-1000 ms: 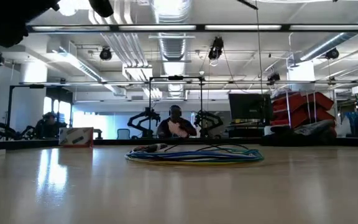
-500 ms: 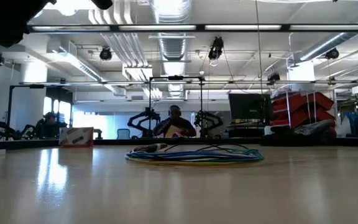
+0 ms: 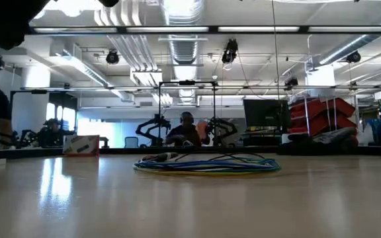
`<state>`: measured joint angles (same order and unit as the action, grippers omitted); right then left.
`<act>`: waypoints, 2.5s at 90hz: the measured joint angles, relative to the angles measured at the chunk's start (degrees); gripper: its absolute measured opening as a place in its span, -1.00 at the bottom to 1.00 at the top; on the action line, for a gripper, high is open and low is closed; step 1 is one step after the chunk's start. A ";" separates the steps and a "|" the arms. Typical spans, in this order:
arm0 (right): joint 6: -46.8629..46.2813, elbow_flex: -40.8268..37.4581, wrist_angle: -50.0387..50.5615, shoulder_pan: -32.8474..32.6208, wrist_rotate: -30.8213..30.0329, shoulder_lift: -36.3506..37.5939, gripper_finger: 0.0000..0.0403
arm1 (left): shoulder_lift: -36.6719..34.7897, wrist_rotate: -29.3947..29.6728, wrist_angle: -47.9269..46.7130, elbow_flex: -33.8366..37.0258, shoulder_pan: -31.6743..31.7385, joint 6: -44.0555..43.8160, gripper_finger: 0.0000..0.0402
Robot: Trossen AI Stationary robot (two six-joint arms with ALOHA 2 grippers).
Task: Ziptie cables
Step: Put a zip tie on the cables
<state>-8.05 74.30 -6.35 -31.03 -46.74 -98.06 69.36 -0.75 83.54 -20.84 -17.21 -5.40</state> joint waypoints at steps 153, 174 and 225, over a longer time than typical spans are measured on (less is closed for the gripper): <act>-1.76 0.00 0.81 0.31 3.24 0.00 -0.99 | -0.34 -7.59 -2.32 0.28 0.00 4.94 -0.96; -2.60 0.00 1.62 0.31 3.23 0.00 -0.99 | -0.36 -7.77 -2.35 0.36 0.00 5.82 -0.88; -3.97 0.00 3.02 0.31 3.43 0.02 -0.99 | -0.78 -7.78 -2.27 0.42 0.00 5.03 -0.34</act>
<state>-12.02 74.30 -3.33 -30.72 -43.31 -98.04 68.57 -8.54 81.28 -20.43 -17.21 -0.37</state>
